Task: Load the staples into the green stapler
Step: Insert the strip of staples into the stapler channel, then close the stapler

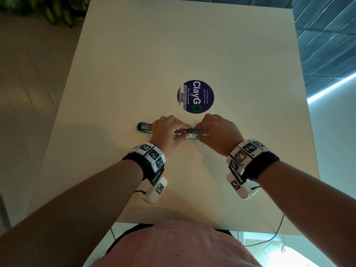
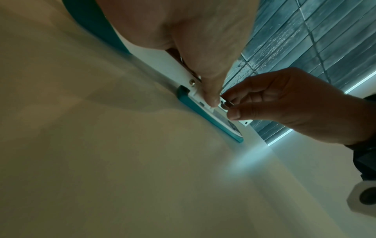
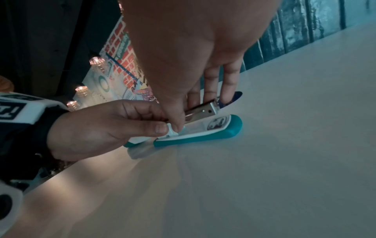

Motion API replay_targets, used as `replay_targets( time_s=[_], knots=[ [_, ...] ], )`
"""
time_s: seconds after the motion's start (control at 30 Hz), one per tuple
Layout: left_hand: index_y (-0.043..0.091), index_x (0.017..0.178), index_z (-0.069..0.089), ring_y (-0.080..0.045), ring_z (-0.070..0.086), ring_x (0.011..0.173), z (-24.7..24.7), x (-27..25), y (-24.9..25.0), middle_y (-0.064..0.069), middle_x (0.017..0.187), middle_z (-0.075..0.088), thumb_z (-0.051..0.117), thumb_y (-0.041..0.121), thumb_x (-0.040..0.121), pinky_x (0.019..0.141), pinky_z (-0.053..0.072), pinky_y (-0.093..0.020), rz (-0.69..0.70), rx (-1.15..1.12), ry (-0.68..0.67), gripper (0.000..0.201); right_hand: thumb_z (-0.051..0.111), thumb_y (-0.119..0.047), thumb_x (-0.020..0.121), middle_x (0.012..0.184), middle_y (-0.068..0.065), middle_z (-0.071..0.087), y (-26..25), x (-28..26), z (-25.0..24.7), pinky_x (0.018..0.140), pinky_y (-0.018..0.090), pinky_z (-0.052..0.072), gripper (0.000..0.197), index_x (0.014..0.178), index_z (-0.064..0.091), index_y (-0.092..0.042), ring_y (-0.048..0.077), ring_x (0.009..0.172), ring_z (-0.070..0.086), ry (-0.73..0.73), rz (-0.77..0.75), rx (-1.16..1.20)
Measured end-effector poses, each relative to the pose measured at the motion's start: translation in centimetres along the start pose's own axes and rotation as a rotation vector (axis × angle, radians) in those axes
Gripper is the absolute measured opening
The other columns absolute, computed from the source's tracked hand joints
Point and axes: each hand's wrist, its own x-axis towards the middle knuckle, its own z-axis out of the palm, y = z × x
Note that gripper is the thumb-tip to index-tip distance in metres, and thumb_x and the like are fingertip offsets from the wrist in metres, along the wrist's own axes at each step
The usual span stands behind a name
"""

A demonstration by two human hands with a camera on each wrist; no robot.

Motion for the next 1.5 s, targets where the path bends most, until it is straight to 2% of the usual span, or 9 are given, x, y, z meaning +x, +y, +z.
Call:
replay_targets(
  time_s=[0.2,0.47,0.63,0.83,0.93,1.07,1.2,1.37,1.5],
  knots=[
    [0.033,0.102,0.067,-0.021,0.053,0.094,0.0,0.0,0.0,0.001,0.094,0.064,0.067,0.037,0.077,0.089,0.032,-0.039,-0.005,-0.014,-0.005,0.025,0.071,-0.022,0.075,0.109,0.003,0.059,0.7,-1.0,1.4,0.083,0.034,0.049,0.048,0.119,0.052,-0.021,0.019,0.100,0.056,0.086,0.134,0.298],
    [0.027,0.110,0.063,-0.022,0.054,0.099,-1.1,0.1,-0.1,-0.002,0.105,0.062,0.066,0.024,0.078,0.093,0.033,-0.041,0.001,0.024,-0.143,0.032,0.071,-0.020,0.077,0.105,0.009,0.059,2.1,-1.3,1.6,0.088,0.036,0.049,0.039,0.113,0.059,-0.012,0.023,0.097,0.055,0.109,0.207,0.355],
    [0.018,0.106,0.062,-0.026,0.054,0.095,-4.6,0.1,-2.8,-0.007,0.103,0.060,0.069,0.023,0.075,0.086,0.045,-0.044,-0.028,0.180,-0.217,0.032,0.070,-0.026,0.077,0.104,0.006,0.058,2.6,-0.9,1.6,0.087,0.031,0.042,0.036,0.112,0.061,-0.022,0.022,0.100,0.050,-0.017,0.190,0.247],
    [0.023,0.100,0.064,-0.022,0.057,0.087,-8.6,-0.6,-5.9,0.000,0.093,0.060,0.074,0.023,0.072,0.075,0.043,-0.031,-0.071,0.158,-0.247,0.030,0.069,-0.023,0.077,0.107,0.009,0.057,2.4,-1.0,1.4,0.092,0.037,0.043,0.034,0.110,0.061,-0.022,0.025,0.101,0.049,-0.026,0.205,0.265],
    [0.019,0.092,0.066,-0.019,0.061,0.081,-9.9,-0.8,-5.2,-0.002,0.089,0.066,0.078,0.016,0.066,0.068,0.042,-0.021,-0.100,0.059,-0.141,0.029,0.069,-0.021,0.078,0.108,0.010,0.056,2.1,-1.0,1.3,0.092,0.038,0.044,0.033,0.110,0.061,-0.021,0.025,0.102,0.050,-0.020,0.211,0.273],
    [0.021,0.090,0.065,-0.013,0.065,0.083,-11.2,-0.5,-2.6,0.001,0.089,0.071,0.082,0.011,0.063,0.076,0.052,-0.016,-0.041,-0.171,-0.049,0.033,0.069,-0.020,0.079,0.109,0.009,0.055,2.2,-1.0,1.6,0.091,0.035,0.046,0.034,0.112,0.061,-0.019,0.023,0.100,0.052,-0.017,0.229,0.291],
    [0.019,0.097,0.066,-0.012,0.065,0.086,-9.9,0.7,0.6,-0.002,0.094,0.069,0.081,0.016,0.065,0.082,0.054,-0.025,0.060,-0.218,-0.050,0.036,0.067,-0.016,0.080,0.108,0.010,0.054,1.8,-1.2,1.6,0.090,0.035,0.046,0.031,0.110,0.062,-0.019,0.023,0.098,0.052,0.001,0.228,0.313],
    [0.024,0.115,0.062,-0.012,0.057,0.092,-5.5,2.6,3.6,0.002,0.099,0.059,0.079,0.026,0.067,0.087,0.044,-0.019,0.173,-0.162,-0.134,0.051,0.068,-0.015,0.079,0.108,0.010,0.055,1.6,-1.4,1.7,0.091,0.036,0.045,0.029,0.107,0.063,-0.017,0.024,0.099,0.051,0.024,0.236,0.330],
    [0.015,0.123,0.057,-0.017,0.047,0.101,-1.3,3.0,4.7,-0.006,0.106,0.055,0.074,0.022,0.073,0.096,0.042,-0.033,0.196,-0.039,-0.274,0.053,0.070,-0.015,0.077,0.108,0.013,0.055,1.8,-1.4,1.8,0.091,0.039,0.047,0.028,0.103,0.062,-0.010,0.027,0.098,0.054,0.049,0.270,0.359]
  ],
)
